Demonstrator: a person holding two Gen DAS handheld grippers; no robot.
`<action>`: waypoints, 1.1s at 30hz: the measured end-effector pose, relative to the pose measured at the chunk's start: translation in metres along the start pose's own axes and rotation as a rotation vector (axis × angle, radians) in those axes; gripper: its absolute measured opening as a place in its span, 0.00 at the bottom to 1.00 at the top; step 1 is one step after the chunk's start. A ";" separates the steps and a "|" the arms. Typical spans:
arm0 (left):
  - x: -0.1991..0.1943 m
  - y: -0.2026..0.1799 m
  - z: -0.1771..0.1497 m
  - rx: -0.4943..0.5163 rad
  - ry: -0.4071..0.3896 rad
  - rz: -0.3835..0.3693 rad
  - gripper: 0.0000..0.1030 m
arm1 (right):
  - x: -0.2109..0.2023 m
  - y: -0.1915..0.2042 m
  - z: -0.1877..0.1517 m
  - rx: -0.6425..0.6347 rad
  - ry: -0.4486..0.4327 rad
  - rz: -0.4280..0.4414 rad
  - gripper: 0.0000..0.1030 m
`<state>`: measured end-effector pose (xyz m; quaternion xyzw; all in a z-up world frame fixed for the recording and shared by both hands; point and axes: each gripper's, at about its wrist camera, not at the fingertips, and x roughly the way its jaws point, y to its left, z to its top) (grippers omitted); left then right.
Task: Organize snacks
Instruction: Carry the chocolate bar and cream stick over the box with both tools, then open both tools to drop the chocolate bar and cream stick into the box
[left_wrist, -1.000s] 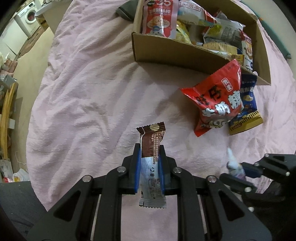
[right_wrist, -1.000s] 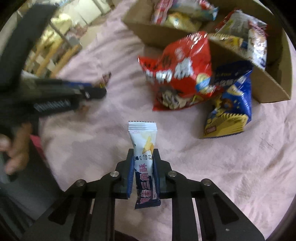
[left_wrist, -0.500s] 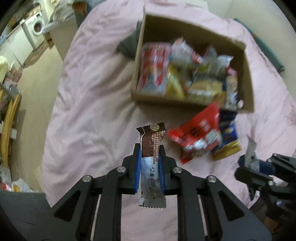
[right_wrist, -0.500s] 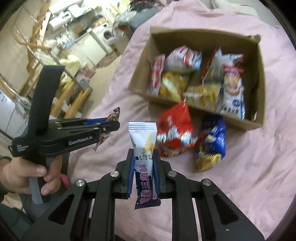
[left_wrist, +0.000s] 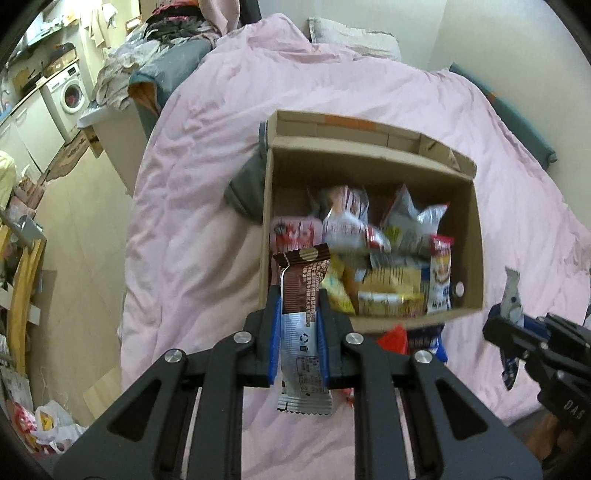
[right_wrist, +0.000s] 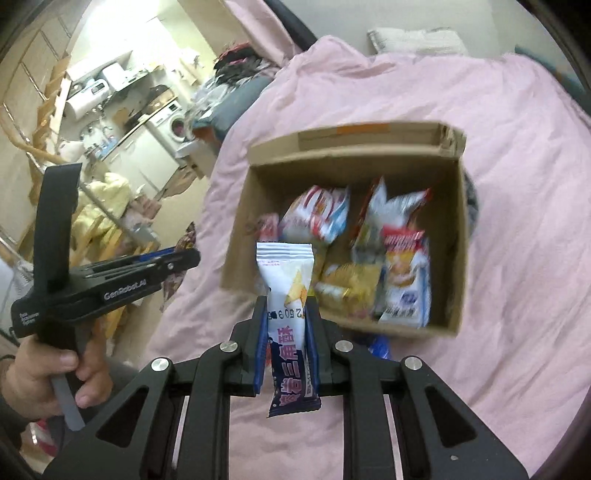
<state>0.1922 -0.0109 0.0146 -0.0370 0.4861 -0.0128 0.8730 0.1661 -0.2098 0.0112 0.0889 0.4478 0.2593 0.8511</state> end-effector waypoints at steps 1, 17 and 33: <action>0.001 -0.002 0.005 0.005 -0.009 -0.001 0.13 | -0.001 -0.001 0.005 0.006 -0.006 0.003 0.19; 0.050 -0.015 0.021 0.043 -0.051 -0.078 0.13 | 0.058 -0.057 0.011 0.157 -0.015 0.069 0.19; 0.069 -0.023 0.017 0.028 0.008 -0.115 0.14 | 0.082 -0.067 0.009 0.207 0.037 0.097 0.19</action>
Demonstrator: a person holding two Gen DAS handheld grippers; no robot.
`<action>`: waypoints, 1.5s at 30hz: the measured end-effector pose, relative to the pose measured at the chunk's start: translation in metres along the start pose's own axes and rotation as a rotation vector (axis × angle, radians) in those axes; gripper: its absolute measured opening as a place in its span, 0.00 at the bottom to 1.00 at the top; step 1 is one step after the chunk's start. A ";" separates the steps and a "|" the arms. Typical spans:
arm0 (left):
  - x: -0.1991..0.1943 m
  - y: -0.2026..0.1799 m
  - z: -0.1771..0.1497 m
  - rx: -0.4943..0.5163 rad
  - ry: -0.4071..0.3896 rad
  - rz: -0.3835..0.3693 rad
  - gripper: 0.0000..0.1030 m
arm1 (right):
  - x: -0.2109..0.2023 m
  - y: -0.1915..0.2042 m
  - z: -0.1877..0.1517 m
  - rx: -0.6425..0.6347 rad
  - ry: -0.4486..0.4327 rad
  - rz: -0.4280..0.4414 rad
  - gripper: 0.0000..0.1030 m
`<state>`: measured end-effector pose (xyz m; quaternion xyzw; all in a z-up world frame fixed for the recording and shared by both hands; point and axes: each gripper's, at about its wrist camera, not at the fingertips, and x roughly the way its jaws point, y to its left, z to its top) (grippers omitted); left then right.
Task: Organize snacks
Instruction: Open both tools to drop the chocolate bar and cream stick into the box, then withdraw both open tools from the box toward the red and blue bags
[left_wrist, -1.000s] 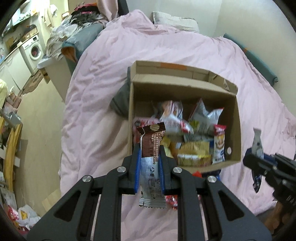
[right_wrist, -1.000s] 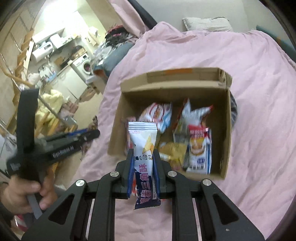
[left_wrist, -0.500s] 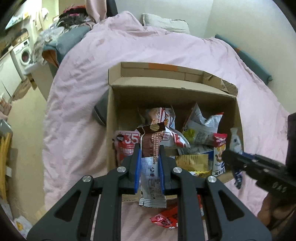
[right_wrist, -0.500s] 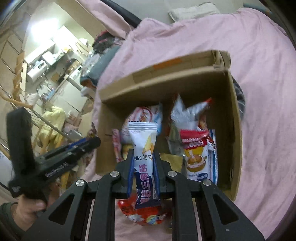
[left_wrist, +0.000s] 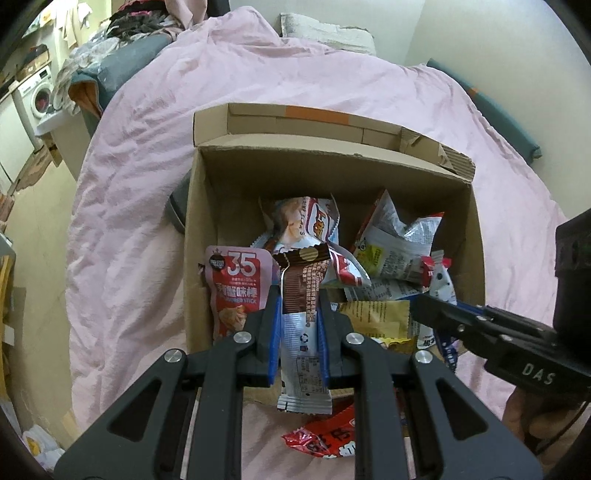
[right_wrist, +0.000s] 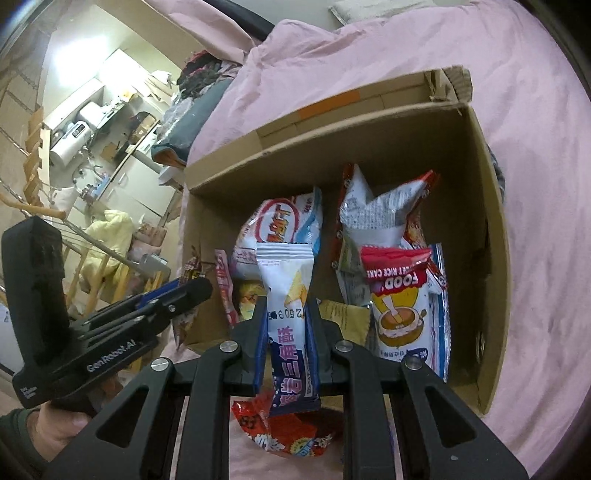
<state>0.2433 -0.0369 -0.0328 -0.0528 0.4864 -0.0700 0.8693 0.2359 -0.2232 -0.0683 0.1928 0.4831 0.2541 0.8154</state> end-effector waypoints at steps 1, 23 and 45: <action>0.000 0.000 0.000 -0.003 0.002 -0.003 0.14 | 0.001 -0.001 0.000 0.000 0.001 -0.008 0.19; 0.004 -0.011 -0.006 0.036 0.003 -0.014 0.16 | -0.003 -0.007 0.004 0.020 -0.014 -0.025 0.19; -0.005 -0.012 -0.008 0.051 -0.036 0.004 0.69 | -0.022 -0.007 0.013 0.026 -0.113 -0.015 0.73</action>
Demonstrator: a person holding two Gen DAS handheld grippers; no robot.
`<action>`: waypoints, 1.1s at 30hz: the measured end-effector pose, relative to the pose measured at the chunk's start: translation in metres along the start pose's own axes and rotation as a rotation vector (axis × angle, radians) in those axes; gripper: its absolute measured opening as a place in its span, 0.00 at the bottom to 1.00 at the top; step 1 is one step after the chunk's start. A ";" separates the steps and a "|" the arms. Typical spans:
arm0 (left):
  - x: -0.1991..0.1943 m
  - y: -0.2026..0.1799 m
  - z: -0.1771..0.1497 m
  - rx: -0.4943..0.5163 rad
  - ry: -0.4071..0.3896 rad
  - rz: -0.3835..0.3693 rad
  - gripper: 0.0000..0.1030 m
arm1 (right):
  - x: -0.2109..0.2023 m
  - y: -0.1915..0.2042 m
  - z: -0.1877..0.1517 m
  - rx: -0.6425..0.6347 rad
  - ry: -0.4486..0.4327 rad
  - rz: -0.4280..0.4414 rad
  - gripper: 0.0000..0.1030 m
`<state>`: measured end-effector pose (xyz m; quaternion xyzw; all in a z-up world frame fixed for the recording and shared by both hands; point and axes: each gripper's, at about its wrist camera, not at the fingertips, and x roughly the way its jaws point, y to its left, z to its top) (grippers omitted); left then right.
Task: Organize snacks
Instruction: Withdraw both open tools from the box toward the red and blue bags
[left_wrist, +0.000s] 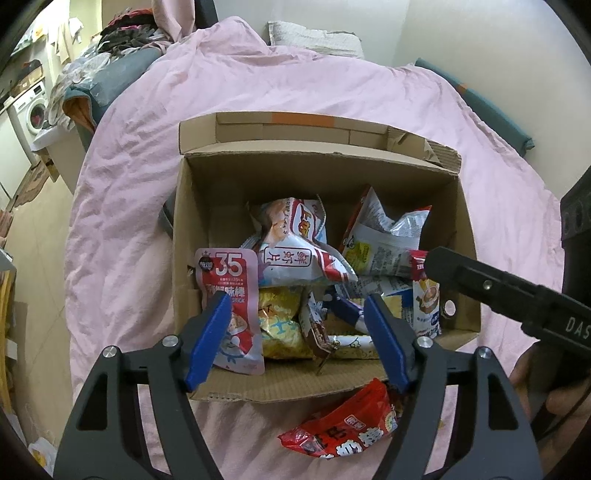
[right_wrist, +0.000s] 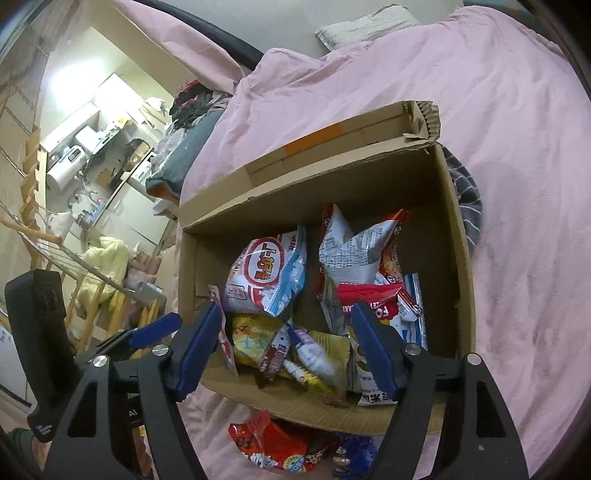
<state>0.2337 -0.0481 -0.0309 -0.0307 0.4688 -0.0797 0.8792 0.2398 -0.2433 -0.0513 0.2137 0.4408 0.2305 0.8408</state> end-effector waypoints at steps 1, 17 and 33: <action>0.000 0.000 0.000 -0.001 0.000 0.002 0.69 | 0.000 0.000 0.000 -0.001 0.001 -0.002 0.73; -0.028 0.011 -0.009 -0.022 -0.037 0.011 0.69 | -0.024 0.009 -0.017 -0.040 -0.017 -0.058 0.76; -0.067 0.035 -0.043 -0.147 -0.135 0.008 0.92 | -0.054 0.009 -0.049 -0.042 -0.036 -0.118 0.93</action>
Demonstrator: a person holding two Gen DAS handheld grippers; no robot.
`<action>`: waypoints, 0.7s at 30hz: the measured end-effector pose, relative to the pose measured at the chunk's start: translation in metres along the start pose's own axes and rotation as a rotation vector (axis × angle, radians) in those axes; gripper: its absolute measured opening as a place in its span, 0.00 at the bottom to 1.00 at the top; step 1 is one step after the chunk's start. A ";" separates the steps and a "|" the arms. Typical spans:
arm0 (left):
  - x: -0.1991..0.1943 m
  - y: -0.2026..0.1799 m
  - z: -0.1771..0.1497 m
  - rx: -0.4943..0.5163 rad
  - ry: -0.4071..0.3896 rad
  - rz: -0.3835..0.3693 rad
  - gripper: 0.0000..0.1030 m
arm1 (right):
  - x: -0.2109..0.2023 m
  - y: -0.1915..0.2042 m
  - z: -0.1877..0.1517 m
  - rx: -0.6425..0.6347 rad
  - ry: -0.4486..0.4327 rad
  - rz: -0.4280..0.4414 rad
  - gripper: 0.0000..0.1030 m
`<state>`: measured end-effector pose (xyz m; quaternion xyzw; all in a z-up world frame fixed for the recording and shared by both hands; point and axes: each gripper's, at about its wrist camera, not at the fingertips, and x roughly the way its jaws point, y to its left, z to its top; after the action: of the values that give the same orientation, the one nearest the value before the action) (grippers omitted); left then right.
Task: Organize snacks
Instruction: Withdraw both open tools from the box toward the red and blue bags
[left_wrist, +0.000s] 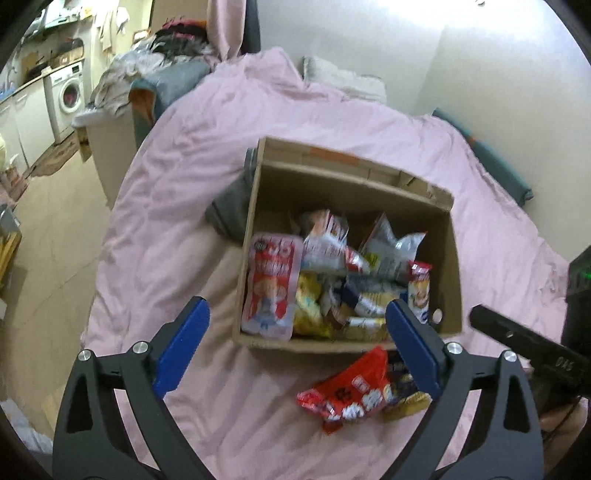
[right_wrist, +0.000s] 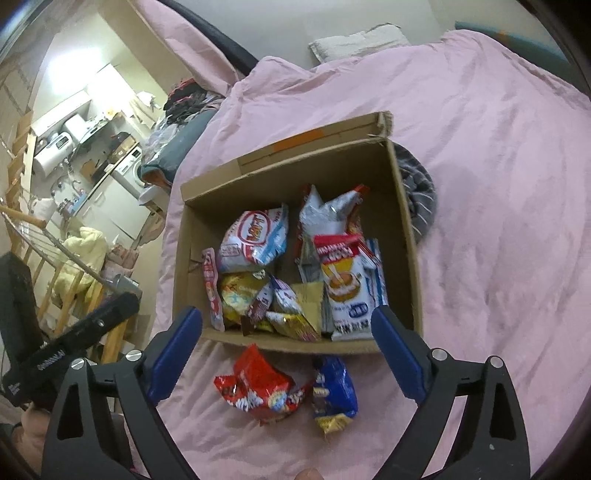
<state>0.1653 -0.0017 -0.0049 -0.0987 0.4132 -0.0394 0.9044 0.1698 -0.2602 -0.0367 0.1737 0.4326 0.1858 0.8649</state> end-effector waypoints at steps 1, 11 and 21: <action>0.002 -0.001 -0.004 0.006 0.018 0.008 0.92 | -0.002 -0.001 -0.002 0.002 0.000 -0.007 0.93; 0.012 -0.009 -0.028 0.035 0.133 0.010 0.92 | -0.006 -0.018 -0.026 -0.013 0.062 -0.074 0.93; 0.023 -0.013 -0.036 0.030 0.196 0.027 0.92 | 0.004 -0.045 -0.050 0.009 0.197 -0.133 0.93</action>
<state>0.1534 -0.0235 -0.0418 -0.0751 0.5003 -0.0427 0.8615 0.1390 -0.2906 -0.0889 0.1295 0.5267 0.1424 0.8280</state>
